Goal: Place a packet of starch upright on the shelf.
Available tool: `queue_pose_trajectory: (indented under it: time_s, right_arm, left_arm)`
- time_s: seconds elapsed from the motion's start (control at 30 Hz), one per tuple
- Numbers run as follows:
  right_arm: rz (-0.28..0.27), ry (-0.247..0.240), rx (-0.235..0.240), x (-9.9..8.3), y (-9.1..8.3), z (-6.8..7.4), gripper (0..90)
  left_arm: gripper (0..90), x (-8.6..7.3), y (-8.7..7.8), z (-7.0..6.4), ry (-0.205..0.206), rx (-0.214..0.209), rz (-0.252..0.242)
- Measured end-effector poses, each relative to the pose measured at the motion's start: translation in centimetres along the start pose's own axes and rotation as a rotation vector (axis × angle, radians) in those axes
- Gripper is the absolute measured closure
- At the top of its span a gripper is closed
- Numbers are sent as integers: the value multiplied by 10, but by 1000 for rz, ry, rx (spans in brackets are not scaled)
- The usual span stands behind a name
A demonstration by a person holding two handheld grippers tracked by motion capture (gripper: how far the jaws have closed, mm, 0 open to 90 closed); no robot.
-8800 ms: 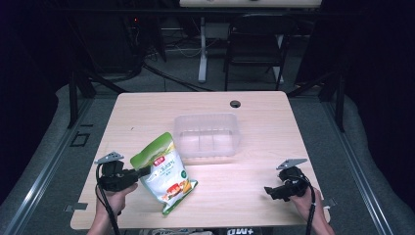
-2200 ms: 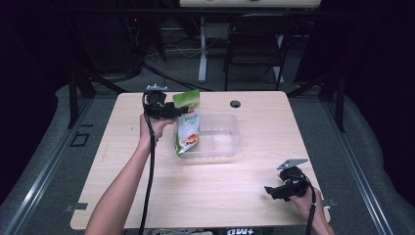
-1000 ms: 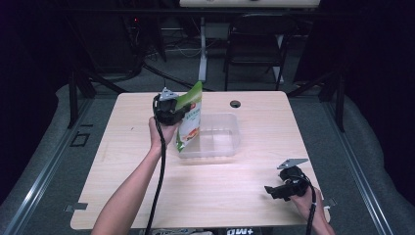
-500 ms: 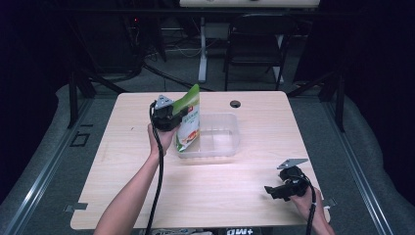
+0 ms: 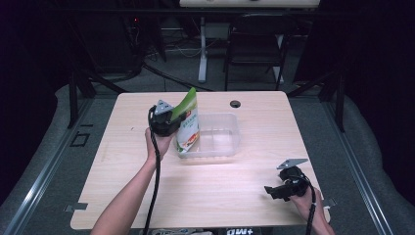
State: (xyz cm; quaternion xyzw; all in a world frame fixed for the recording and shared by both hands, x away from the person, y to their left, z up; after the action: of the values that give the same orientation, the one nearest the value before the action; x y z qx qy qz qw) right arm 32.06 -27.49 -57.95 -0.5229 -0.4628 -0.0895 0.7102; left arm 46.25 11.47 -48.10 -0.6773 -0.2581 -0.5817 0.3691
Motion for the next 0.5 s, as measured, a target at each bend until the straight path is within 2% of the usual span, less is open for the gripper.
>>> queue_pose_trajectory:
  time_s: [0.33, 0.43, 0.5]
  right_arm:
    - [3, -2, 1, 0, 1, 0, 110]
    - [1, -2, -3, 0, 1, 0, 110]
    - [1, -2, -2, 0, 1, 0, 110]
  left_arm:
    - [889, -6, -4, 16, -43, 36, 18]
    - [889, -7, -5, 19, -53, 36, 22]
    - [888, -8, -5, 20, -49, 53, 22]
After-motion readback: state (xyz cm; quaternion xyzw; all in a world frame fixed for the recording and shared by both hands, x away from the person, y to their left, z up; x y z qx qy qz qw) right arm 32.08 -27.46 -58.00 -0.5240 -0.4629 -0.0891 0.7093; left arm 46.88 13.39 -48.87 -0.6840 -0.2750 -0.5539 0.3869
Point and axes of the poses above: each handheld gripper's, and its own axes: y roughly forward along the jaws, x roughly out of its top, z roughly to its left, the point moved 3 cm from there along y, roughly forward along the jaws, and after that the axes turned 15 degrees about -z, right-handed, at the moved point
